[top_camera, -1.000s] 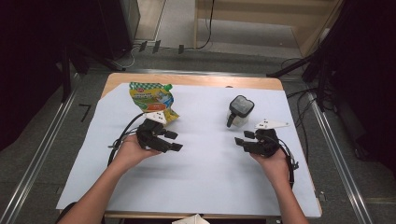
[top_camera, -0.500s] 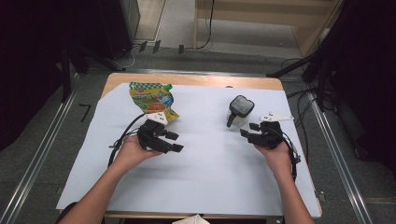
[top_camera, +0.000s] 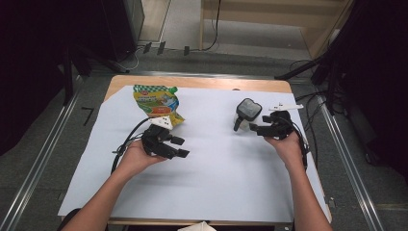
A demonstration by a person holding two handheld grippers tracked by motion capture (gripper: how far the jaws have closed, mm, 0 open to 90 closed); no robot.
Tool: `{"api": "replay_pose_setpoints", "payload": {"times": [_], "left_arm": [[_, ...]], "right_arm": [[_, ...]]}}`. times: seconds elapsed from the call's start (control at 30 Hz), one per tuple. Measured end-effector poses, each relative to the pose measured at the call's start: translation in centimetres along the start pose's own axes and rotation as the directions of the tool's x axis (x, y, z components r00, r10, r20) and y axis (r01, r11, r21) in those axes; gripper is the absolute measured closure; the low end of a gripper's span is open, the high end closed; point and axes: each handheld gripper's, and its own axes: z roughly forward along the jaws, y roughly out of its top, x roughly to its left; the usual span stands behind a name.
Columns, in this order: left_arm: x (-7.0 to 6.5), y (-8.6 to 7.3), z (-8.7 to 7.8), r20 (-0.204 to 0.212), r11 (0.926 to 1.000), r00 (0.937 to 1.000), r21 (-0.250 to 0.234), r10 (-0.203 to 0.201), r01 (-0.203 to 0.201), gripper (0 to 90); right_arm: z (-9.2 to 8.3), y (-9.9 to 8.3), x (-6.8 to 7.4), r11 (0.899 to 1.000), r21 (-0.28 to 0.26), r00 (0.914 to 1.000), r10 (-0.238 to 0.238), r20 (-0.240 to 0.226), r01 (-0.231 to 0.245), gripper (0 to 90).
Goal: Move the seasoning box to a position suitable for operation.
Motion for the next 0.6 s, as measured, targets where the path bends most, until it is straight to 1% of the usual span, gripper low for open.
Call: {"api": "replay_pose_setpoints", "payload": {"times": [0.07,0.17,0.23,0.27,0.33,0.37,0.4,0.47,0.5,0.53,0.57,0.6], "left_arm": [[0.0,0.0,0.0,-0.001,1.0,1.0,-0.001,0.001,-0.001,41.5],[0.0,-0.1,0.1,-0.002,1.0,1.0,-0.001,-0.005,0.005,41.6],[0.0,-0.2,0.1,0.0,1.0,1.0,0.002,-0.005,0.005,41.6],[0.0,-0.2,0.1,0.0,1.0,1.0,0.002,-0.005,0.005,41.6],[-0.1,-0.4,0.1,-0.002,1.0,1.0,0.005,-0.005,0.005,41.6],[-0.2,-0.5,0.1,-0.004,0.9999,0.9999,0.008,-0.01,0.01,41.5],[-0.2,-0.5,0.1,-0.004,0.9999,0.9999,0.008,-0.01,0.01,41.5],[-0.3,-0.8,0.0,-0.005,0.9999,1.0,0.012,-0.008,0.008,41.5],[-0.5,-1.0,-0.1,-0.008,0.9999,0.9999,0.01,-0.013,0.013,41.4],[-0.5,-1.0,-0.1,-0.008,0.9999,0.9999,0.01,-0.013,0.013,41.4],[-0.7,-1.3,-0.3,-0.009,0.9997,0.9997,0.007,-0.022,0.022,41.3],[-0.7,-1.3,-0.3,-0.009,0.9997,0.9997,0.007,-0.022,0.022,41.3]], "right_arm": [[0.4,0.1,-0.6,1.0,0.003,0.9999,0.005,-0.013,-0.004,25.9],[1.2,0.1,-1.0,1.0,0.0,0.9997,0.004,-0.025,-0.004,23.0],[2.0,0.2,-1.0,1.0,-0.005,0.9993,-0.017,-0.033,0.017,20.0],[2.0,0.2,-1.0,1.0,-0.005,0.9993,-0.017,-0.033,0.017,20.0],[2.5,0.2,-1.0,0.999,-0.007,0.9992,-0.037,-0.017,0.037,18.9],[2.9,0.0,-1.5,0.999,-0.022,0.9991,-0.03,-0.029,0.029,19.2],[2.9,0.0,-1.5,0.999,-0.022,0.9991,-0.03,-0.029,0.029,19.2],[3.4,-0.1,-1.9,0.999,-0.032,0.9981,-0.019,-0.059,0.017,17.3],[3.8,0.0,-2.0,0.999,-0.04,0.9974,-0.032,-0.065,0.03,15.7],[3.8,0.0,-2.0,0.999,-0.04,0.9974,-0.032,-0.065,0.03,15.7],[4.3,0.2,-1.7,0.998,-0.044,0.9972,-0.056,-0.05,0.054,14.1],[4.3,0.2,-1.7,0.998,-0.044,0.9972,-0.056,-0.05,0.054,14.1]]}}
